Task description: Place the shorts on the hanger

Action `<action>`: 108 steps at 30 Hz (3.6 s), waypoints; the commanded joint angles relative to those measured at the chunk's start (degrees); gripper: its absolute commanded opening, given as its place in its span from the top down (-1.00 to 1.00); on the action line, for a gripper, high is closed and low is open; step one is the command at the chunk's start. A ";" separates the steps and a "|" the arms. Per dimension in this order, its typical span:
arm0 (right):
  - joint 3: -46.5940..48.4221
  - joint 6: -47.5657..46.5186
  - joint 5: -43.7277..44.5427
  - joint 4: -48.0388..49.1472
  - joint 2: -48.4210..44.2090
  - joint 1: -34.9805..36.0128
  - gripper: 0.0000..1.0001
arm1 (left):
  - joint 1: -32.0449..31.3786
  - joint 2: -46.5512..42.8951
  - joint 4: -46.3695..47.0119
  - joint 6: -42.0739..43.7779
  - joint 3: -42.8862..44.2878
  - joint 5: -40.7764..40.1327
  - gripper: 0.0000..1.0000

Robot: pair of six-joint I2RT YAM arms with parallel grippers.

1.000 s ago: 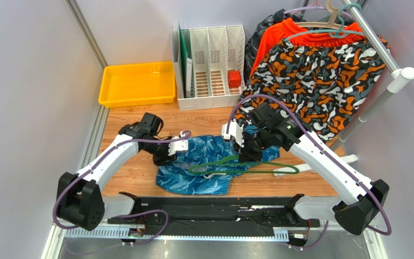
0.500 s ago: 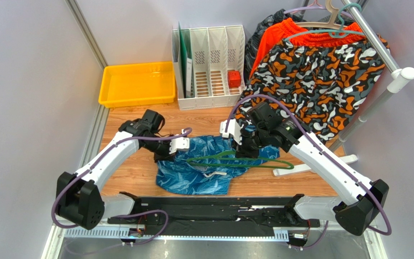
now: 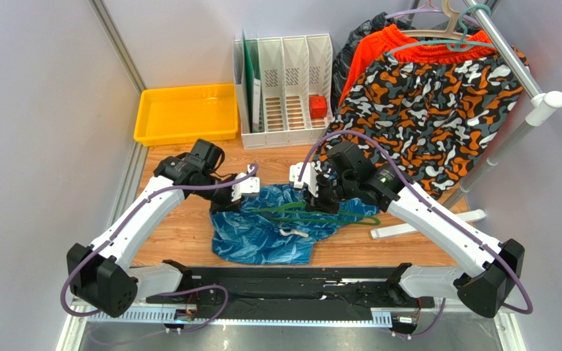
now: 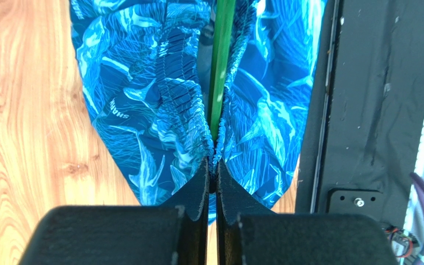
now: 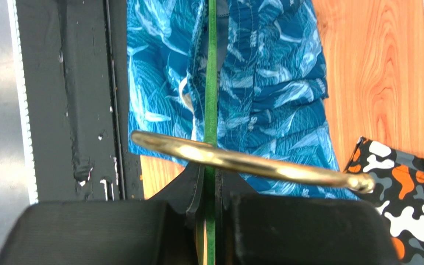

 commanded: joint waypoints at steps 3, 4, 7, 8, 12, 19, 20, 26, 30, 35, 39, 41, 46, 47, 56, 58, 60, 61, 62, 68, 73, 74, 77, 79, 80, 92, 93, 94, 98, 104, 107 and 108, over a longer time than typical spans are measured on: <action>-1.31 3.75 -4.55 12.28 -0.34 0.36 1.00 | -2.29 -2.10 -0.82 -3.44 4.46 3.19 1.00; -1.84 4.11 -5.08 14.55 -0.25 0.44 1.00 | -2.82 -2.45 -0.91 -3.61 4.64 3.28 1.00; -2.37 4.64 -7.44 17.72 -0.17 0.36 1.00 | -3.17 -2.89 -0.91 -4.84 5.17 3.28 1.00; -2.80 4.90 -8.15 18.35 -0.08 0.44 1.00 | -3.17 -2.98 -0.82 -5.37 5.35 3.19 0.98; -4.74 5.08 -10.87 20.54 -1.31 0.44 1.00 | -3.09 -4.21 1.37 -8.45 4.56 0.30 0.80; -6.32 4.64 -10.35 21.52 -3.94 0.44 1.00 | -1.42 -4.83 -2.05 -2.31 3.24 -2.34 -0.16; -6.32 4.64 -10.62 21.69 -4.12 0.44 1.00 | -1.42 -5.26 -0.83 -1.95 2.72 -2.43 -0.18; -6.15 2.71 -12.81 22.31 -4.65 0.44 1.00 | -1.68 -5.54 4.71 -2.29 -0.10 -1.56 -0.31; -5.54 2.44 -12.82 23.27 -3.95 0.44 1.00 | -2.38 -3.34 5.24 -4.84 0.86 1.60 -0.06; -2.99 4.55 -8.08 21.52 -3.33 0.36 0.53 | -0.81 -1.23 8.22 -11.52 0.25 2.66 1.00; -4.82 6.74 -1.32 17.47 -8.75 0.44 -0.37 | 3.75 -0.44 9.46 -13.72 -0.72 5.99 1.00; -7.02 7.45 0.53 17.47 -12.98 0.44 -0.79 | 4.82 -0.17 9.64 -13.64 -0.89 6.35 1.00; -14.49 13.68 9.15 18.97 -26.08 0.44 -0.94 | 7.28 2.20 11.22 -16.61 -0.54 7.85 1.00; -15.54 13.95 10.11 18.71 -27.57 0.44 -0.91 | 7.72 2.81 11.74 -17.23 -0.28 8.55 1.00; -32.24 10.53 22.40 30.96 -27.68 2.99 -0.62 | 11.94 10.37 13.33 -23.74 2.18 12.94 1.00; -36.88 8.95 23.56 35.12 -27.33 5.36 -0.64 | 12.12 11.08 13.16 -24.44 2.44 13.12 1.00; -39.97 6.84 26.11 41.62 -26.62 8.86 -0.66 | 12.47 11.60 12.72 -24.62 2.45 13.12 1.00; -40.86 5.97 26.55 43.12 -26.10 10.01 -0.68 | 12.64 11.95 12.45 -24.54 2.62 13.30 1.00; -42.52 5.61 27.43 45.92 -24.88 10.98 -0.68 | 12.99 12.22 12.19 -24.53 2.62 13.39 1.00; -43.15 3.15 34.11 53.67 -15.48 15.21 -0.68 | 13.88 12.49 10.96 -23.74 2.89 14.26 1.00; -42.45 -0.71 35.17 55.71 -6.77 15.30 -0.67 | 14.23 12.40 10.87 -23.66 3.06 15.58 1.00; -42.45 -1.42 34.82 56.40 -6.06 15.30 -0.66 | 14.23 12.48 10.87 -23.66 3.06 15.76 1.00; -43.24 -4.58 36.56 59.29 -3.16 15.12 -0.65 | 14.32 12.57 10.78 -22.96 2.89 15.93 1.00; -42.80 -5.20 38.50 60.45 -1.32 15.03 -0.59 | 14.32 12.49 10.61 -22.51 2.54 16.11 1.00; -42.36 -4.51 39.64 60.45 -0.87 14.25 -0.57 | 14.32 12.31 10.61 -22.17 2.45 16.11 1.00; -42.97 -7.48 42.55 68.70 5.80 6.51 -0.41 | 17.13 13.62 10.08 -22.34 1.83 18.31 1.00; -42.98 -8.36 42.82 69.93 7.64 6.33 -0.44 | 17.48 13.98 10.08 -22.60 1.83 18.57 1.00; -42.80 -8.63 43.34 71.94 8.53 6.07 -0.47 | 17.65 14.67 9.99 -22.69 1.83 19.18 1.00; -37.55 -6.45 43.44 71.45 12.48 2.57 -0.46 | 17.92 15.56 9.38 -23.04 2.18 20.15 1.00; -29.89 2.87 38.35 55.73 9.33 -4.38 1.00 | 20.55 12.05 8.67 -22.34 1.57 19.10 1.00; -28.91 7.35 33.16 48.26 4.33 -7.90 1.00 | 23.63 10.03 8.23 -20.85 1.13 19.01 1.00; -28.30 8.67 31.58 44.93 3.45 -8.43 1.00 | 24.33 8.98 7.80 -19.02 1.13 19.10 1.00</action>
